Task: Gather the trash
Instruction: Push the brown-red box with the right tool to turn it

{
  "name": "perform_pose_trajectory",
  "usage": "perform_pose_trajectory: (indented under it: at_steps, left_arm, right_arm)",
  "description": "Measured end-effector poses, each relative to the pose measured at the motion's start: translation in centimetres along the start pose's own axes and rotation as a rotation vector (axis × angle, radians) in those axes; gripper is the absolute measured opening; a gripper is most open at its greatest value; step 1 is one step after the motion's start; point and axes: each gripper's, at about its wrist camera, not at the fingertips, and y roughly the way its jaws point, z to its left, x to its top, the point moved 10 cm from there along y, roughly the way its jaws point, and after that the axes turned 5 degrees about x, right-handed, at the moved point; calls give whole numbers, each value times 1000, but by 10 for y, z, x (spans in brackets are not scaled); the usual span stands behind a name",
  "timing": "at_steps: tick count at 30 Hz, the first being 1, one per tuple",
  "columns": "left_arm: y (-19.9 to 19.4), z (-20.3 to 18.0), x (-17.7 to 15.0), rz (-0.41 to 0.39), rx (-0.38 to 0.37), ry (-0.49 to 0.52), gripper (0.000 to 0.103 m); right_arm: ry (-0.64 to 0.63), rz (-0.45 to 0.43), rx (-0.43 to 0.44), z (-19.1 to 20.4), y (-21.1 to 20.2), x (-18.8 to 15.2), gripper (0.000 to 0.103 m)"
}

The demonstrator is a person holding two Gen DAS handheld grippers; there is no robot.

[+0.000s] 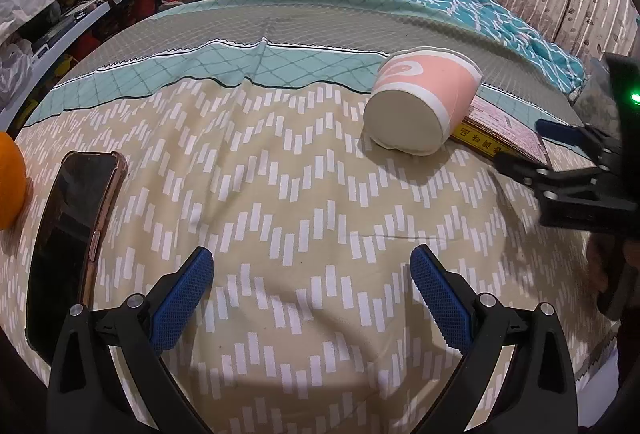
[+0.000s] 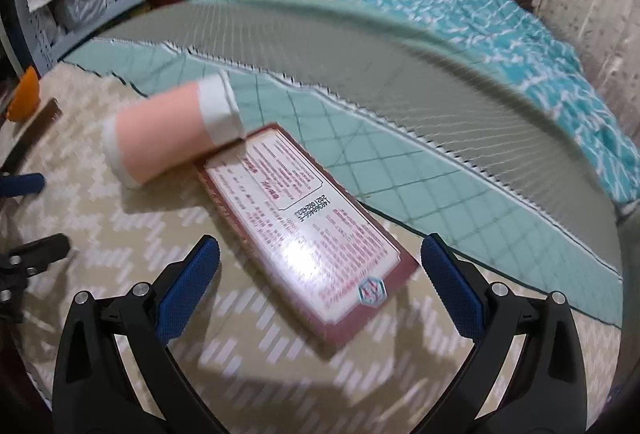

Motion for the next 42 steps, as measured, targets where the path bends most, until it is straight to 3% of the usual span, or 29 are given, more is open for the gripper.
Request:
perform_pose_trajectory:
  at_steps: [2,7,10,21,25,34,42]
  left_arm:
    - [1,3,0,0,3,4,95]
    - [2,-2,-1,1,24,9,95]
    - [3,-5,-1,0,36,11,95]
    - [5,-10,-1,-5,62,20,95]
    - [4,-11,-2,-11,69,18,95]
    - [4,-13,-2,-21,73,15,95]
    - [-6,-5,15,-108,0,-22,94]
  right_arm:
    - [30,-5,30,-1,2,-2,98]
    - [92,-55,15,-4,-14,-20,74]
    - [121,-72,10,-1,-24,-32,72]
    - [305,-73,-17,-6,-52,-78,74]
    - [288,-96,-24,5,-60,-79,93]
    - [329,-137,-33,2,-66,-78,93]
    - [391,-171,-27,-9,-71,-78,93]
